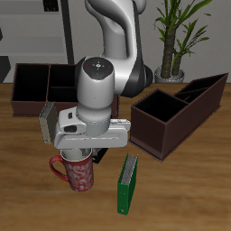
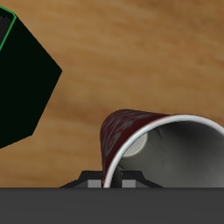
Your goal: Place the red mug into the back desk caddy's left compartment
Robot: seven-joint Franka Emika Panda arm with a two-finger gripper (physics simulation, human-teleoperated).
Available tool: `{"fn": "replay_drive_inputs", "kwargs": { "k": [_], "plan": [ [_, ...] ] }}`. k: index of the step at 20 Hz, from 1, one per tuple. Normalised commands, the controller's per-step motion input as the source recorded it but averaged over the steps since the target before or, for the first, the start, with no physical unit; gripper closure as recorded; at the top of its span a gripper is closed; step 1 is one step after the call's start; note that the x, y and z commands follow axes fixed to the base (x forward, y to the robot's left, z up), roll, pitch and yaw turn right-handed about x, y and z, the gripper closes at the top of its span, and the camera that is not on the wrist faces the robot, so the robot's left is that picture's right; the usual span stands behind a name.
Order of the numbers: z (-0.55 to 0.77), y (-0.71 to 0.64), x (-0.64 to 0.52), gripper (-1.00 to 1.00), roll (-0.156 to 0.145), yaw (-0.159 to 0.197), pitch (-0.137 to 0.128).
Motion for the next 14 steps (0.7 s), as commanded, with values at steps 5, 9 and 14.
{"fn": "replay_drive_inputs", "kwargs": {
  "k": [5, 9, 14],
  "plan": [
    [0.45, -0.05, -0.14, 1.0, -0.013, 0.012, -0.052],
    [0.47, -0.1, -0.24, 1.0, -0.02, -0.012, -0.034],
    [0.36, -0.12, -0.27, 1.0, 0.007, 0.005, -0.024]
  ]
}}
